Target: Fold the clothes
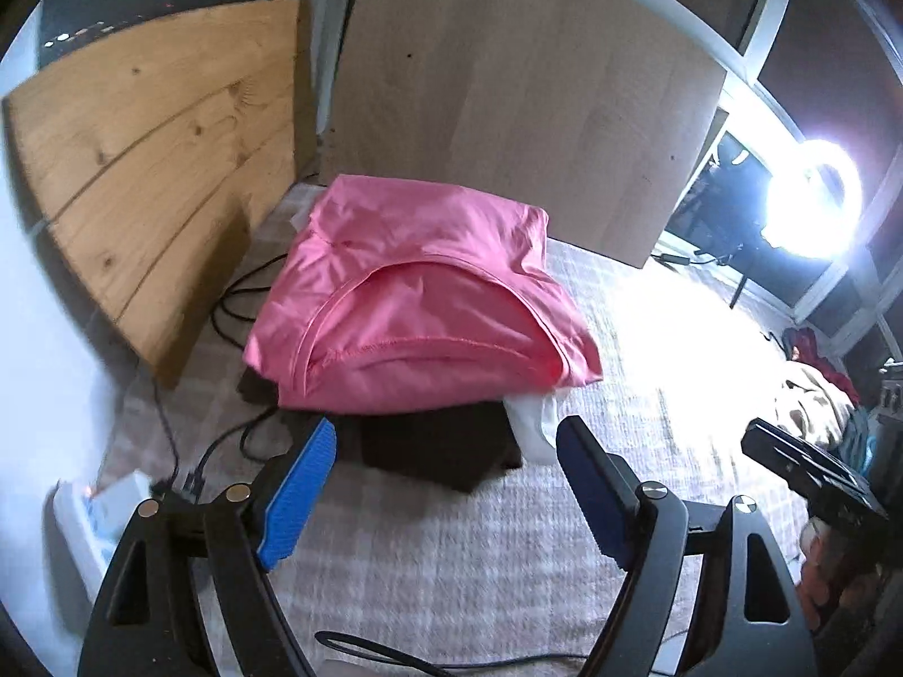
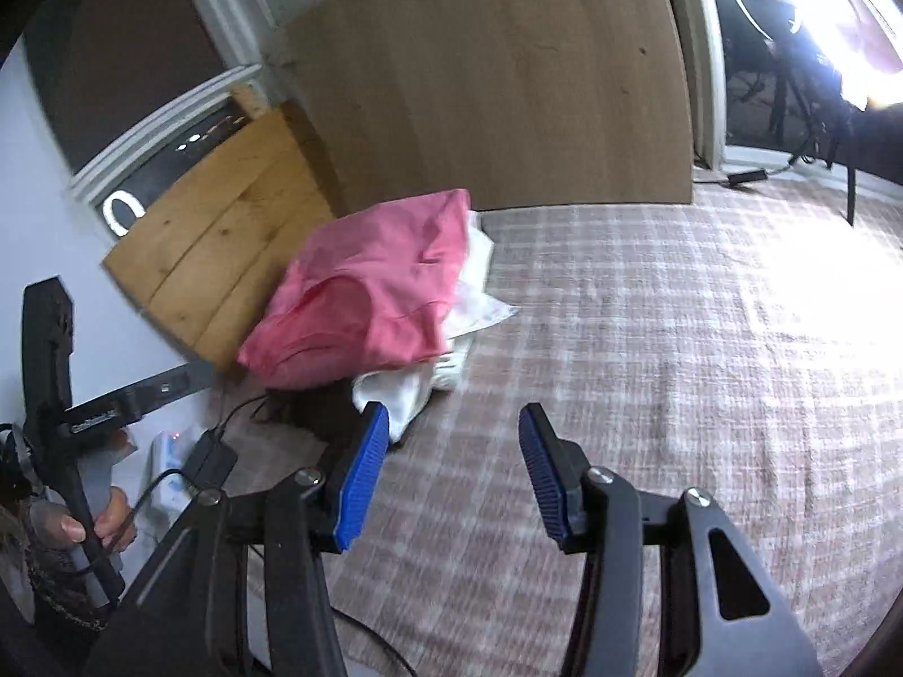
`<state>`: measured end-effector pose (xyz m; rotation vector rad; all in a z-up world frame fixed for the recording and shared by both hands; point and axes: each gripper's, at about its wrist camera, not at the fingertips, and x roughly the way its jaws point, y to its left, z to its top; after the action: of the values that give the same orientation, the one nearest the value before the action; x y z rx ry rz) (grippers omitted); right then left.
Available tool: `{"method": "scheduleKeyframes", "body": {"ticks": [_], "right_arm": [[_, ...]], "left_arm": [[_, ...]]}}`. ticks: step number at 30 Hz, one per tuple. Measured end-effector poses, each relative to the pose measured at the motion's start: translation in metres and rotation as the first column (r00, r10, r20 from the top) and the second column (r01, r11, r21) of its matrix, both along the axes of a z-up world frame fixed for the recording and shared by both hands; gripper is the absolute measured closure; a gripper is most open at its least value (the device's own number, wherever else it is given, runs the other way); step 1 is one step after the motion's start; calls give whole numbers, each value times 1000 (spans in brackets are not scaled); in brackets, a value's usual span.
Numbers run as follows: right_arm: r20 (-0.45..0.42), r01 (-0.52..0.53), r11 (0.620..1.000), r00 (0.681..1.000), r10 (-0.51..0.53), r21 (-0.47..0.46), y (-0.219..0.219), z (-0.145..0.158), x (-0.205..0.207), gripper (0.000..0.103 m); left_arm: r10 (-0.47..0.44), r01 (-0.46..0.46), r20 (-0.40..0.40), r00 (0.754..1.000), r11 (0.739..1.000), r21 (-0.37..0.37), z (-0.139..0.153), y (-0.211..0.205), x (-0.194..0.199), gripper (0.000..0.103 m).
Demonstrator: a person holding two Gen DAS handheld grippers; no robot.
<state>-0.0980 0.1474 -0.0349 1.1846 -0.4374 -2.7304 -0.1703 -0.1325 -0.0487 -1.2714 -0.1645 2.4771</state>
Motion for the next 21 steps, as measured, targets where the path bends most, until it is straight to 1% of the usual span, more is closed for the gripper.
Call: {"method": "scheduleKeyframes", "body": {"ticks": [2,4,7,10,15,18,21], "right_arm": [[-16,-25,1000,1000,25,8,-1,5,10,55],[-31,-49,999,998,50,15,-1,9,19,55],[-32,-80,996,996,81,27,8,8,43,55],[-32,-96,995,995,97,40,25,6,70,55],[-31,-114,992,993,116,48,59,6,112,55],[-38,-120,991,992,123,65,81,7,136,55],[-46,-125,991,991,128,54,100,6,154,55]], "left_arm": [[14,-14,-8,1000,1000,-14,5,6,13,24],[38,-39,-34,999,998,-42,12,13,30,24],[84,-88,-56,995,994,-67,22,23,54,24],[161,-165,-52,986,983,-83,29,36,78,24],[220,-233,-105,970,963,-134,41,70,131,23],[224,-236,-107,969,965,-116,46,88,159,23],[230,-242,-111,967,964,-107,49,105,182,23]]}}
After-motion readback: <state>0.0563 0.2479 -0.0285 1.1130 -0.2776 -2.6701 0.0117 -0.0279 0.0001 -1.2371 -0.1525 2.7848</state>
